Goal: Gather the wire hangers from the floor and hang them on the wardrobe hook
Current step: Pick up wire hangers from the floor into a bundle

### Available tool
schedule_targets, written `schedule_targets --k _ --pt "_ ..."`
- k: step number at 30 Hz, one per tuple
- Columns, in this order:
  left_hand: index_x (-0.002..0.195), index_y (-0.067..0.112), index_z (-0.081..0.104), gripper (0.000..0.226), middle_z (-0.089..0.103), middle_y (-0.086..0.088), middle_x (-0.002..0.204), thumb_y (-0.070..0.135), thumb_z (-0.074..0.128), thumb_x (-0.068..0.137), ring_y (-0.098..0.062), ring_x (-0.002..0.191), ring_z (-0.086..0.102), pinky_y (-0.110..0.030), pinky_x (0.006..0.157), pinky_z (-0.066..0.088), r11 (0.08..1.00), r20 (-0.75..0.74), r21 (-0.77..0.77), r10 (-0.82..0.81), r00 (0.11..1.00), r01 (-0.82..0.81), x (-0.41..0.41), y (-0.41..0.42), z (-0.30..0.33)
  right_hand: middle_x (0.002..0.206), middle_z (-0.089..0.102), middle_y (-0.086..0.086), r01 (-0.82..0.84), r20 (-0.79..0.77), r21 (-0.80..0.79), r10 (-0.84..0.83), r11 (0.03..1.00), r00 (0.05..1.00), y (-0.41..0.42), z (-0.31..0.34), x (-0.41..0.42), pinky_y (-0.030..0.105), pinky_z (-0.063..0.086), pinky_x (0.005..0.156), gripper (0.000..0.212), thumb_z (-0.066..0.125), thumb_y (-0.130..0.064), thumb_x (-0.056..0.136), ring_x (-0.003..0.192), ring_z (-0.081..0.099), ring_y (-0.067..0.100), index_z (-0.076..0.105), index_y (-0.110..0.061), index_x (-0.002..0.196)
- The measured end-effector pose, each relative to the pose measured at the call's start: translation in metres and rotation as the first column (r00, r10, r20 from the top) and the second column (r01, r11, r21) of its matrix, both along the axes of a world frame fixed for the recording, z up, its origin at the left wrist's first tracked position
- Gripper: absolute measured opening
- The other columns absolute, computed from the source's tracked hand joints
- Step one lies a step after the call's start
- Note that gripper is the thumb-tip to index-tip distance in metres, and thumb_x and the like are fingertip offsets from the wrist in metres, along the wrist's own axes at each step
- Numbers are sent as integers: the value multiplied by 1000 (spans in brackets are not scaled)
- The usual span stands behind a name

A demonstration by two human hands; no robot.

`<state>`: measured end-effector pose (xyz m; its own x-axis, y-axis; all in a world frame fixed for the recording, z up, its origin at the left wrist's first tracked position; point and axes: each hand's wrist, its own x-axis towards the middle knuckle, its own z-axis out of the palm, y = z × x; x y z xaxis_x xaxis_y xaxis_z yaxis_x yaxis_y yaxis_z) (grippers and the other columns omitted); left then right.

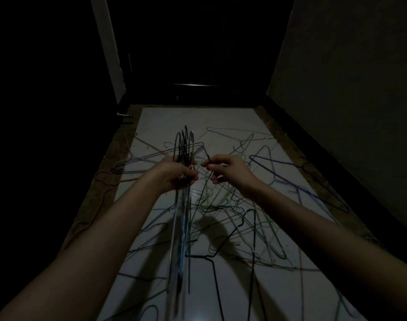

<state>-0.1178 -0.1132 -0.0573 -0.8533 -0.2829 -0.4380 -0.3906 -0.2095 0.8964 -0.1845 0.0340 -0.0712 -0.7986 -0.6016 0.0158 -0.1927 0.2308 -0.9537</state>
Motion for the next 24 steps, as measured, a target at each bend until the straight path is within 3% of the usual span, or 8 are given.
schedule_targets --k 2,4,9,12,16,24 --pt "105 5 59 29 62 -11 80 -14 55 84 -18 70 62 -24 52 55 1000 -5 5 -20 1000 20 0 6 1 74 61 0 -9 -52 -2 8 1000 999 -4 5 2 17 52 55 11 56 0 89 59 57 11 63 -6 94" --pt "101 8 58 28 62 -11 82 -14 54 84 -17 69 61 -21 48 53 999 -10 -24 -28 1000 28 0 12 3 74 59 1 0 -89 -15 -1 1000 996 -7 7 2 16 50 53 8 59 1 87 60 57 11 58 -5 92" --pt "112 10 56 38 61 -14 95 -14 55 83 -21 78 62 -26 59 53 1000 -29 -17 -25 999 25 -2 16 0 81 60 3 33 -150 3 -32 999 988 -6 0 -3 23 51 58 10 59 1 86 73 59 16 56 -9 86" --pt "114 10 55 39 63 -15 96 -14 56 83 -20 77 63 -24 58 55 999 -39 -5 -41 998 41 -4 20 -3 89 61 9 62 -150 1 -61 998 987 -4 -2 -5 27 54 62 18 60 0 86 80 61 21 56 -16 78" --pt "119 9 56 43 63 -17 105 -13 59 82 -23 81 64 -24 56 55 999 -61 21 -27 998 28 -9 26 -11 75 59 -1 92 -145 -54 -99 994 984 -1 1 -9 11 49 55 25 63 2 83 70 58 9 56 -19 72" --pt "100 10 57 32 63 -11 87 -16 57 81 -22 77 63 -27 60 56 995 -107 100 27 994 -16 -18 42 -17 70 60 -4 117 -97 -100 -126 988 987 15 -6 -11 4 41 55 16 66 4 79 56 55 -11 62 -11 76"
